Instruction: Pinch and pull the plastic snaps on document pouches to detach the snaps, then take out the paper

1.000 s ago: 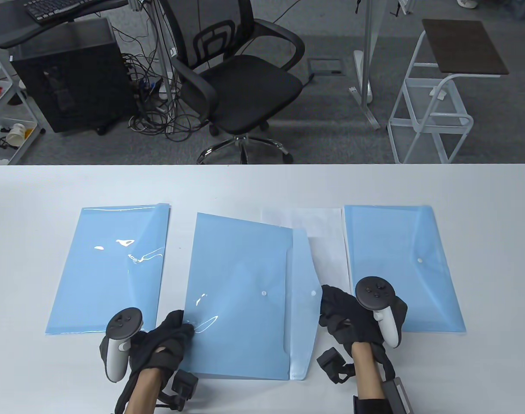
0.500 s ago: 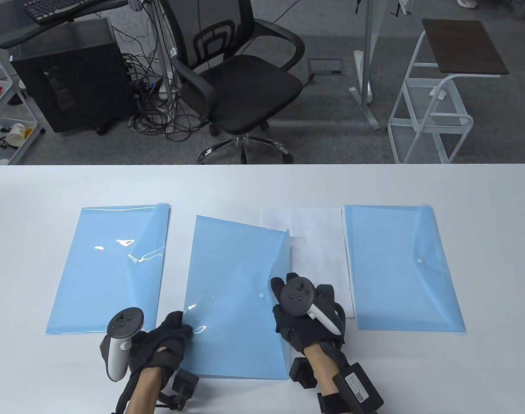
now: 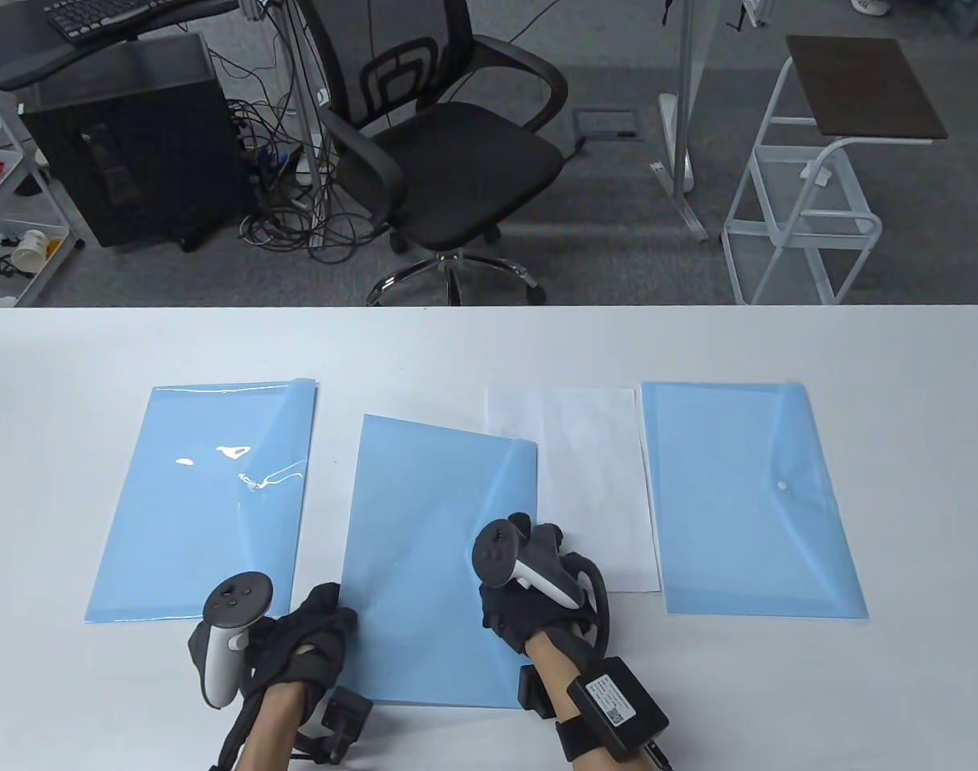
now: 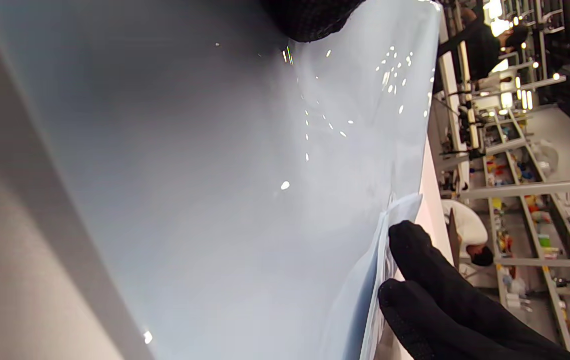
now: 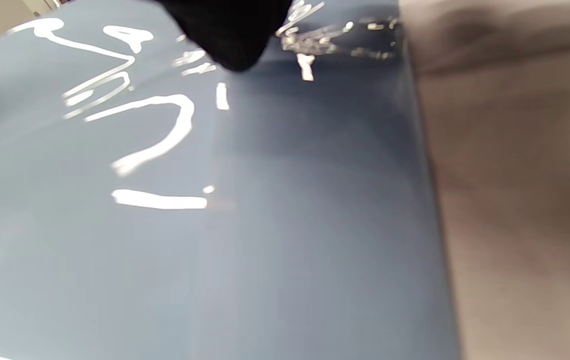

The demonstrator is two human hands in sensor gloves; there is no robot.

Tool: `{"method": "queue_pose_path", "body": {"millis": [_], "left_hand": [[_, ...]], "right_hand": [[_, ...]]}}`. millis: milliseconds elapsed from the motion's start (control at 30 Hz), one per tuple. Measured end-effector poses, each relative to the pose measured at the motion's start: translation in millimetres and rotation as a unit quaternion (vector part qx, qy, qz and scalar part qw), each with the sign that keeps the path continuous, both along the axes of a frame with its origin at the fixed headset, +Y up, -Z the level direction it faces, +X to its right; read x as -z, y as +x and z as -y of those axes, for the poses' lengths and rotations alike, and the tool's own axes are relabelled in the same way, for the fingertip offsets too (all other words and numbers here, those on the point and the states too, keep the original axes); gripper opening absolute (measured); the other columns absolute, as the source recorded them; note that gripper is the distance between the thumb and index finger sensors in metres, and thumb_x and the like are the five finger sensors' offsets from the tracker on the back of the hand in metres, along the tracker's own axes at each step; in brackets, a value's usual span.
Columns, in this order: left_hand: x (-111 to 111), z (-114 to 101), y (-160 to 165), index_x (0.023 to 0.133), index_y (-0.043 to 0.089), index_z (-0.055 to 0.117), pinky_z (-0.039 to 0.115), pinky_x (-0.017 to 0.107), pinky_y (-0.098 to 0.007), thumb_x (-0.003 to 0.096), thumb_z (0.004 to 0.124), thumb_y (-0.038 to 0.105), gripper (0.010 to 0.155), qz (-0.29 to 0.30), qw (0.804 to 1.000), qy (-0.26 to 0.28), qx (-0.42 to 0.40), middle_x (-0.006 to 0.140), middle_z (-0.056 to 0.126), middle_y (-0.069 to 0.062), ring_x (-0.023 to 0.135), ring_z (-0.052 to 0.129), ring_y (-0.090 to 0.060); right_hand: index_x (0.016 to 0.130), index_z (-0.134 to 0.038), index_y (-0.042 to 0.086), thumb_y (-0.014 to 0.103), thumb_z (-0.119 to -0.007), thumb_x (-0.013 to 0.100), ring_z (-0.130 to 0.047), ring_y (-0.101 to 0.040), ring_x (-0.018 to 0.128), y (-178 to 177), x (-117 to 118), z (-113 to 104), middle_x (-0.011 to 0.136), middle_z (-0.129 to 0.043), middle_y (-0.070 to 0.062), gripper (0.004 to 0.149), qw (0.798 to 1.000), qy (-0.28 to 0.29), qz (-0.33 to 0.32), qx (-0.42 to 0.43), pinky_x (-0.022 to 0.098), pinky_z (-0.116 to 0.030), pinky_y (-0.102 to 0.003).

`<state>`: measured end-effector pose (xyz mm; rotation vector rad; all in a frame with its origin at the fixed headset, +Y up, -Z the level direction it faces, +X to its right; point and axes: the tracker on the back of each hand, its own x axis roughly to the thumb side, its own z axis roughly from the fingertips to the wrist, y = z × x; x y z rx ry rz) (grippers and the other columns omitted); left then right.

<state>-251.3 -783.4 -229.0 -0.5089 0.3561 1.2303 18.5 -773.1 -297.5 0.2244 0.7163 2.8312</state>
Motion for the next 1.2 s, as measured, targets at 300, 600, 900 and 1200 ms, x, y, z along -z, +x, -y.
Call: {"method": "queue_pose_path", "body": {"millis": [300, 600, 900, 1200], "left_hand": [[0, 1, 1, 0.104, 0.013, 0.056, 0.087, 0.049, -0.046, 0.0585, 0.065, 0.018, 0.047, 0.001, 1.0, -0.005, 0.01, 0.092, 0.084, -0.009, 0.065, 0.1, -0.032], [1, 2, 1, 0.104, 0.013, 0.056, 0.087, 0.049, -0.046, 0.0585, 0.065, 0.018, 0.047, 0.002, 1.0, -0.004, 0.013, 0.092, 0.084, -0.009, 0.065, 0.1, -0.031], [1, 2, 0, 0.104, 0.013, 0.056, 0.087, 0.049, -0.046, 0.0586, 0.065, 0.018, 0.047, 0.002, 1.0, -0.005, 0.007, 0.092, 0.084, -0.009, 0.065, 0.1, -0.031], [3, 3, -1, 0.104, 0.013, 0.056, 0.087, 0.049, -0.046, 0.0587, 0.065, 0.018, 0.047, 0.007, 1.0, 0.003, 0.01, 0.091, 0.084, -0.008, 0.065, 0.1, -0.031]], "right_hand": [[0.106, -0.044, 0.016, 0.035, -0.071, 0.056, -0.028, -0.062, 0.105, -14, 4, 5, 0.121, -0.022, -0.023, 0.059, 0.998, 0.01, -0.026, -0.052, 0.068, -0.038, -0.08], [0.109, -0.041, 0.018, 0.041, -0.071, 0.056, -0.022, -0.063, 0.104, -8, 5, 7, 0.121, -0.019, -0.024, 0.065, 1.0, -0.017, -0.013, -0.016, 0.068, -0.033, -0.081], [0.113, -0.047, 0.016, 0.048, -0.072, 0.054, -0.04, -0.061, 0.106, 19, -1, -33, 0.123, -0.036, -0.027, 0.072, 0.992, 0.12, 0.035, 0.031, 0.069, -0.047, -0.078], [0.116, -0.035, 0.011, 0.058, -0.072, 0.052, -0.041, -0.063, 0.105, 75, -21, -72, 0.124, -0.033, -0.03, 0.087, 0.969, 0.214, 0.112, 0.049, 0.068, -0.049, -0.078]]}}
